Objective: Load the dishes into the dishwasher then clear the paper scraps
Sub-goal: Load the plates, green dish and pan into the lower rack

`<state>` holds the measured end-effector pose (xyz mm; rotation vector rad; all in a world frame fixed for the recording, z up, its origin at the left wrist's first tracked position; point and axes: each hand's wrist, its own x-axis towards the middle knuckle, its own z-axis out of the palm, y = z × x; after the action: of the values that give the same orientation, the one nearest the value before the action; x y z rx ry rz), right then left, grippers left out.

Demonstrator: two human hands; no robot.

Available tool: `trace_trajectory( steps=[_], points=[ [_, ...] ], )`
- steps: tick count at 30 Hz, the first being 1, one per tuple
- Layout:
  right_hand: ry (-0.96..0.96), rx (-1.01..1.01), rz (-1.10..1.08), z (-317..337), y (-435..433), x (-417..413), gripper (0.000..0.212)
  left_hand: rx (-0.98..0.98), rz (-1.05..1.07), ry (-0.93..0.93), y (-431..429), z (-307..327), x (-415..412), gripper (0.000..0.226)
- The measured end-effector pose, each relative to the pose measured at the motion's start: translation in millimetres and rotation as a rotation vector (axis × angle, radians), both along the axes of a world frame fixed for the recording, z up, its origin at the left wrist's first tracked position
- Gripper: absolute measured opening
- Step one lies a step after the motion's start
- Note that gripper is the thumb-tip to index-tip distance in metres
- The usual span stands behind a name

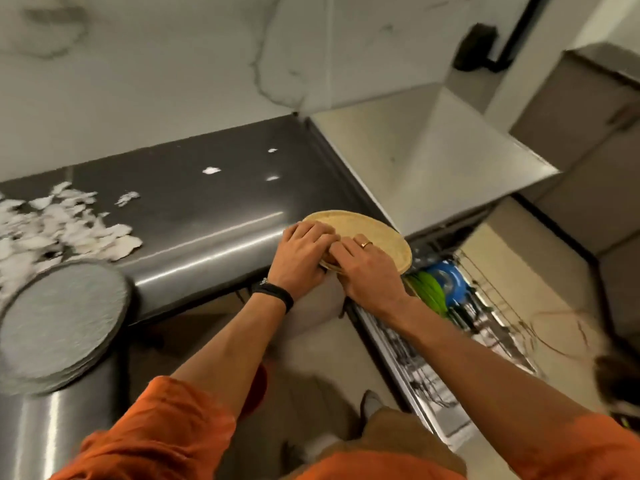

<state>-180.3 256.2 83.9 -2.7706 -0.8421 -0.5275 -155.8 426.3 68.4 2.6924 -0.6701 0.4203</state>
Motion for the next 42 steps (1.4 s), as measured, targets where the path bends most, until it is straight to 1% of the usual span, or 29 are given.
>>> trace_trajectory(
  steps=[3, 5, 6, 8, 11, 13, 15, 18, 21, 25, 28, 30, 33, 34, 37, 38, 40, 42],
  points=[
    [0.073, 0.060, -0.116, -5.6, -50.5, -10.0, 0.035, -0.009, -0.106, 0.056, -58.7, -8.1, 12.9, 0.030],
    [0.125, 0.070, -0.204, -8.7, -88.0, -15.0, 0.043, 0.036, -0.154, 0.115, -96.5, -15.6, 21.9, 0.028],
    [0.154, 0.062, -0.244, -10.1, -103.2, -17.7, 0.043, 0.074, -0.179, 0.149, -109.7, -21.5, 25.7, 0.028],
    [0.267, 0.051, -0.339, -20.5, -144.6, -22.1, 0.046, 0.137, -0.236, 0.215, -148.0, -34.9, 34.8, 0.030],
    [0.491, 0.058, -0.419, -43.5, -185.0, -28.8, 0.062, 0.199, -0.298, 0.282, -180.5, -51.6, 40.9, 0.030],
    [0.637, 0.072, -0.451, -65.1, -217.5, -28.7, 0.062, 0.215, -0.350, 0.306, -211.1, -68.3, 48.8, 0.027],
    [0.740, 0.084, -0.443, -86.3, -237.4, -29.1, 0.053, 0.255, -0.383, 0.364, -231.5, -90.0, 57.6, 0.026],
    [0.817, 0.046, -0.470, -114.9, -250.3, -20.8, 0.052, 0.288, -0.433, 0.383, -247.3, -124.9, 70.3, 0.026],
    [0.859, 0.025, -0.518, -151.5, -253.8, -5.1, 0.052, 0.316, -0.510, 0.366, -262.9, -160.3, 79.9, 0.023],
    [0.905, 0.052, -0.597, -221.6, -252.2, 24.4, 0.050, 0.321, -0.534, 0.351, -278.4, -230.1, 103.2, 0.033],
    [0.930, 0.084, -0.642, -280.6, -246.4, 44.4, 0.051, 0.361, -0.569, 0.402, -279.3, -291.8, 124.2, 0.039],
    [0.948, 0.047, -0.643, -322.1, -239.2, 58.0, 0.052, 0.353, -0.591, 0.419, -276.0, -333.7, 139.3, 0.046],
    [0.978, 0.005, -0.677, -375.0, -229.9, 76.0, 0.057, 0.354, -0.590, 0.434, -269.3, -385.6, 156.6, 0.070],
    [0.963, -0.005, -0.692, -391.1, -226.6, 81.8, 0.058, 0.353, -0.587, 0.447, -267.0, -403.4, 162.8, 0.072],
    [0.888, -0.042, -0.754, -425.4, -220.0, 94.1, 0.055, 0.340, -0.580, 0.419, -266.0, -446.9, 180.7, 0.053],
    [0.865, -0.043, -0.777, -434.7, -219.2, 98.6, 0.053, 0.321, -0.589, 0.389, -266.8, -458.4, 187.7, 0.051],
    [0.843, -0.030, -0.802, -453.7, -217.9, 106.9, 0.050, 0.286, -0.614, 0.338, -267.9, -477.5, 198.9, 0.054],
    [0.832, 0.001, -0.822, -469.2, -217.5, 112.2, 0.051, 0.258, -0.641, 0.311, -269.6, -487.7, 205.5, 0.054]
  ],
)
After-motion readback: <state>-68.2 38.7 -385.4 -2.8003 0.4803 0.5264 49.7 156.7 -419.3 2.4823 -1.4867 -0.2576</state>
